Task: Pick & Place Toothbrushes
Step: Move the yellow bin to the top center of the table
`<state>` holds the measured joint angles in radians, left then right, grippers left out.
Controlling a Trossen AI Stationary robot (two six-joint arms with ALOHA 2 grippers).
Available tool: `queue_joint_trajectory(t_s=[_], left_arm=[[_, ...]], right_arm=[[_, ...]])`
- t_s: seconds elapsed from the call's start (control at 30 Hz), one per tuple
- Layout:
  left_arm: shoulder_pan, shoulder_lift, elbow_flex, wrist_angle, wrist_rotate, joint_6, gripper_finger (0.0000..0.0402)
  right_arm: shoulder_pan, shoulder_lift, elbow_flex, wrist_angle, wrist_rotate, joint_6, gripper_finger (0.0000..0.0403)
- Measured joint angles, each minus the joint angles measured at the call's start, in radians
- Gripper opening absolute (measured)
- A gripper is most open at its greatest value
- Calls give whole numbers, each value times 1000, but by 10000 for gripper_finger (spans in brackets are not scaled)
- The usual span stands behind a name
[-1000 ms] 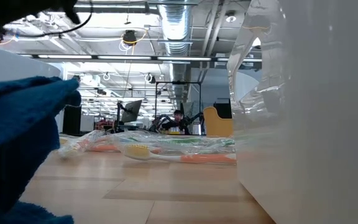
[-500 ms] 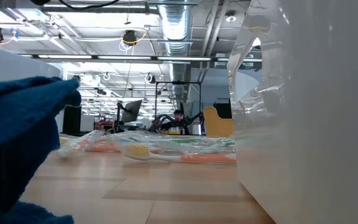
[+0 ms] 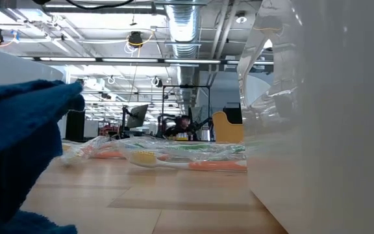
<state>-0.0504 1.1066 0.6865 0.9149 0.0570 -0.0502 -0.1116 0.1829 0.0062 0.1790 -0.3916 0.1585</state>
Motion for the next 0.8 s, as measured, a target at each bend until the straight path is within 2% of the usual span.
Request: queue_joint_trajectory(t_s=[0.23,0.47,0.67,0.8], left_arm=[[-16,-1,0,9,0,-41,4],[-39,-1,0,11,0,-34,4],[-39,-1,0,49,0,-33,4],[-39,-1,0,124,0,-12,4]], right_arm=[[0,0,0,14,0,-1,161],[-2,0,0,299,4,-24,161],[-1,0,2,699,4,-324,161],[-2,0,60,761,7,-474,161]])
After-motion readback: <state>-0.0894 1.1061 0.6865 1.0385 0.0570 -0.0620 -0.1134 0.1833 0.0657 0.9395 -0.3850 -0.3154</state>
